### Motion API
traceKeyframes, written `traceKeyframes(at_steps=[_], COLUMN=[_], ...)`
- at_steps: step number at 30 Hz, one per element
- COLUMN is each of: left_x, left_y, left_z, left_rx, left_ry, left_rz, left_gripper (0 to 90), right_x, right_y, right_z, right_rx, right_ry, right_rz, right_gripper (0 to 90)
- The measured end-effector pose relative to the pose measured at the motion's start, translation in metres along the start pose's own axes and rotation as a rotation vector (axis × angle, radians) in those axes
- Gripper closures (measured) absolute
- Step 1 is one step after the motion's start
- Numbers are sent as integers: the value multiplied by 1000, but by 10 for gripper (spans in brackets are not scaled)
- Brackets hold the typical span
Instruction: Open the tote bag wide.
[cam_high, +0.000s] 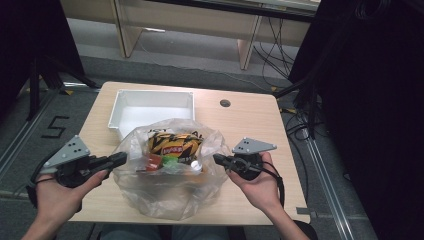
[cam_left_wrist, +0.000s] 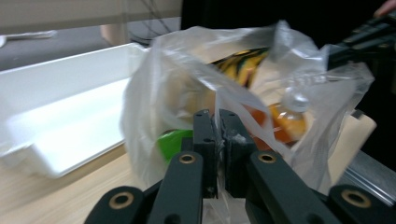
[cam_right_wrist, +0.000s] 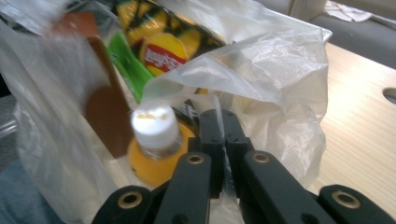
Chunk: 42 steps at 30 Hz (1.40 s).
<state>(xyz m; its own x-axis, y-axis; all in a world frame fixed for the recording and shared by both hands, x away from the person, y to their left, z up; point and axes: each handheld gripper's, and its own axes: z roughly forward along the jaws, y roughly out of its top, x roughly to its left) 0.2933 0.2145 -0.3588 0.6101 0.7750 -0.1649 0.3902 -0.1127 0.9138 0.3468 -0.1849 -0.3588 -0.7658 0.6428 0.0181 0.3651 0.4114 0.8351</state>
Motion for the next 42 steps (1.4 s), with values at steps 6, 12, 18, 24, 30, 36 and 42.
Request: traceKeyframes(at_steps=[6,12,18,24,30,36,42], left_x=[19,34,45,53,59,57,52], left_y=[-26,-46,-58,-70,-74,-67,-55], left_z=[2,12,29,48,61,45,15], left_rx=[26,57,125,206,258,172,81], left_ry=[16,31,51,48,58,57,68], left_rz=[-92,-167,-182,-186,-172,-140,-33], left_gripper=[845,843,853,852,834,730,565], right_x=[-6,-9,-9,-14,-21,-21,-17], right_y=[-12,-24,-31,-43,-49,-46,-38], right_z=[8,22,34,51,60,49,22], right_rx=[55,108,166,210,263,227,143], right_ry=[-10,1,7,-9,23,6,23], right_rz=[29,37,52,50,47,86,61], right_gripper=[900,900,900,900,891,798,720])
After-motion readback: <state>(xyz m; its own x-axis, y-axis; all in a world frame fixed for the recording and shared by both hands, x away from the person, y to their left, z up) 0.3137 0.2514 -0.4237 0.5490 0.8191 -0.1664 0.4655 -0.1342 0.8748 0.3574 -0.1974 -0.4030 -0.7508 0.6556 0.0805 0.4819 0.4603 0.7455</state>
